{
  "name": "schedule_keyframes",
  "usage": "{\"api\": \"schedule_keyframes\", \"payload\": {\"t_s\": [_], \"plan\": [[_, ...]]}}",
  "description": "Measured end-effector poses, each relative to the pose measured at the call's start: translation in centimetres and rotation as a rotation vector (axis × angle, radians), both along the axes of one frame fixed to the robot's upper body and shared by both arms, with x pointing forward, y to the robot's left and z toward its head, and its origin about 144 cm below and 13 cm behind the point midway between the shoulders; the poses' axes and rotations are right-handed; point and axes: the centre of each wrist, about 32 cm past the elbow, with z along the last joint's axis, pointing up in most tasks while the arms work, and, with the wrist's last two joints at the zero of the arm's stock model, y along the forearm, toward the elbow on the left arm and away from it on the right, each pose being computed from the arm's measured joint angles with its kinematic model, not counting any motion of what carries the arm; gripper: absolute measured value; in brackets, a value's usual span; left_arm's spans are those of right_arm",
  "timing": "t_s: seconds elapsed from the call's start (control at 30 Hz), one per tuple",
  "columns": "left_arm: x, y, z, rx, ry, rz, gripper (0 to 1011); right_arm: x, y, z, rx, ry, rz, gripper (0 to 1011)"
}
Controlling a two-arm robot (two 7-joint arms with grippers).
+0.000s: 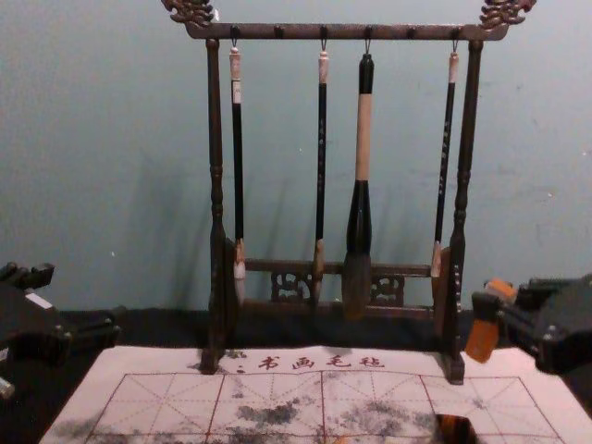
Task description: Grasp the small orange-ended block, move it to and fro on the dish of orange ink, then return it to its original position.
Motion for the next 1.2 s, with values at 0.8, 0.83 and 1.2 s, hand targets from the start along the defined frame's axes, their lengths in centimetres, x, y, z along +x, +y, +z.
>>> {"api": "schedule_keyframes", "payload": {"t_s": [0.8, 0.83, 1.2], "plan": [[0.0, 0.0, 0.0, 0.000, 0.000, 0.000, 1001, 4.1, 2.6, 1.1, 0.131, 0.136, 0.223, 110], [0.0, 0.0, 0.0, 0.000, 0.000, 0.000, 1001, 4.3, 2.8, 1.1, 0.128, 0.140, 0.232, 110], [0.0, 0.0, 0.0, 0.000, 0.000, 0.000, 1001, 5.5, 4.2, -0.6, 0.080, 0.250, 0.314, 110]]}}
